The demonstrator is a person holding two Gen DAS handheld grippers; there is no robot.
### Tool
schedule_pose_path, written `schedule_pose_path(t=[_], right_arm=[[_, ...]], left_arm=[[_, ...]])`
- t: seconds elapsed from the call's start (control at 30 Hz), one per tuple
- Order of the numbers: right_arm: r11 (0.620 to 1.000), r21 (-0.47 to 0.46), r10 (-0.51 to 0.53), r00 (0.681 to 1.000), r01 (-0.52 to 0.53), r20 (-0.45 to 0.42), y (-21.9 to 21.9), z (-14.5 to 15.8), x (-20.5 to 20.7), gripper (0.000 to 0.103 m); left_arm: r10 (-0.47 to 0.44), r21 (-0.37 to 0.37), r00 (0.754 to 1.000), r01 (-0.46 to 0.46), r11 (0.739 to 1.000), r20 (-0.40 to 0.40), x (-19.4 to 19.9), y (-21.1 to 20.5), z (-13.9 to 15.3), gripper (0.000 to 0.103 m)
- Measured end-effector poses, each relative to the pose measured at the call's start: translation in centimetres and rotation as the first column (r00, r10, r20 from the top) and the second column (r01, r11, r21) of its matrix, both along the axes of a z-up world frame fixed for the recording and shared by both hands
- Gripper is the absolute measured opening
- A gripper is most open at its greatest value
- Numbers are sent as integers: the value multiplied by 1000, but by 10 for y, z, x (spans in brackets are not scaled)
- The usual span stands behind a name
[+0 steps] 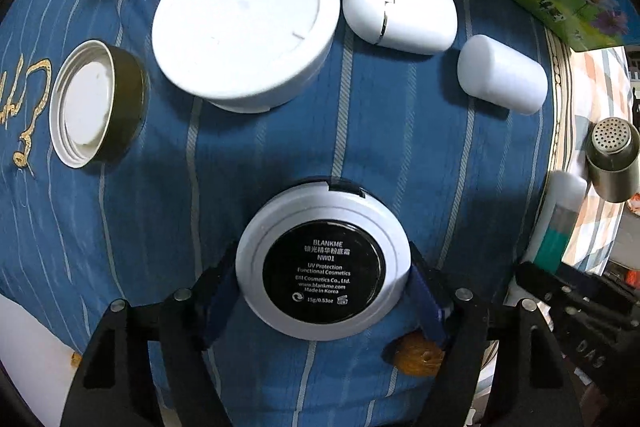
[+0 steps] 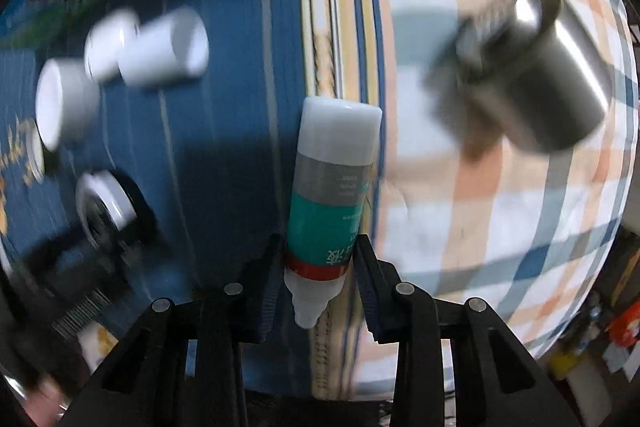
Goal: Organize rigid objects
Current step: 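Grasp the black-lidded white jar with the left tool while the right tool grasps the teal bottle, then lift the jar and bottle and carry both tools over the cardboard box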
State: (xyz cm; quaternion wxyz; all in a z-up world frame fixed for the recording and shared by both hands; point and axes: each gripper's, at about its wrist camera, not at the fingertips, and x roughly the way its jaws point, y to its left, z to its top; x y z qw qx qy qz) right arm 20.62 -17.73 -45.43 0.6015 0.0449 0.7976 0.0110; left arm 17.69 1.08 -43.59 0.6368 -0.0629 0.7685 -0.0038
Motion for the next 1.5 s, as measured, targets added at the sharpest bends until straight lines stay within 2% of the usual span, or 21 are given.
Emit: schedule_pose_path(t=[0.07, 0.2, 0.43, 0.5, 0.6, 0.7, 0.83, 1.13, 1.3, 1.5], right_arm=[[1000, -7, -12, 1000, 12, -2, 1, -5, -2, 37], [997, -5, -82, 997, 82, 1, -1, -11, 2, 38], [995, -26, -91, 996, 91, 13, 4, -12, 4, 38], [995, -30, -93, 996, 93, 11, 2, -12, 7, 38], [995, -32, -95, 995, 95, 15, -4, -8, -2, 38], [996, -34, -82, 997, 83, 13, -4, -11, -7, 38], [996, -47, -72, 997, 73, 12, 3, -10, -8, 38], [995, -82, -45, 998, 47, 32, 21, -9, -17, 35], [998, -56, -33, 998, 37, 56, 31, 1, -24, 35], [999, -12, -28, 992, 29, 120, 41, 34, -32, 35]], left_arm=[[-8, 3, 1000, 8, 1000, -17, 3, 2, -3, 81], [-29, 9, 999, 30, 1000, -43, 15, 3, -9, 82], [-57, 60, 998, 59, 996, -35, 22, -9, -15, 82], [-65, 71, 998, 66, 995, -23, 22, -9, -16, 81], [-61, 75, 998, 62, 995, -9, 17, -14, -12, 73], [-58, 70, 998, 58, 996, -4, 15, -23, 2, 73], [-60, 74, 998, 59, 996, 10, 10, -23, 5, 73], [-67, 96, 996, 61, 994, 63, -13, -28, 36, 73], [-89, 72, 988, 80, 994, 125, -19, -28, 73, 73], [-106, 41, 974, 99, 994, 199, -22, -21, 125, 73]])
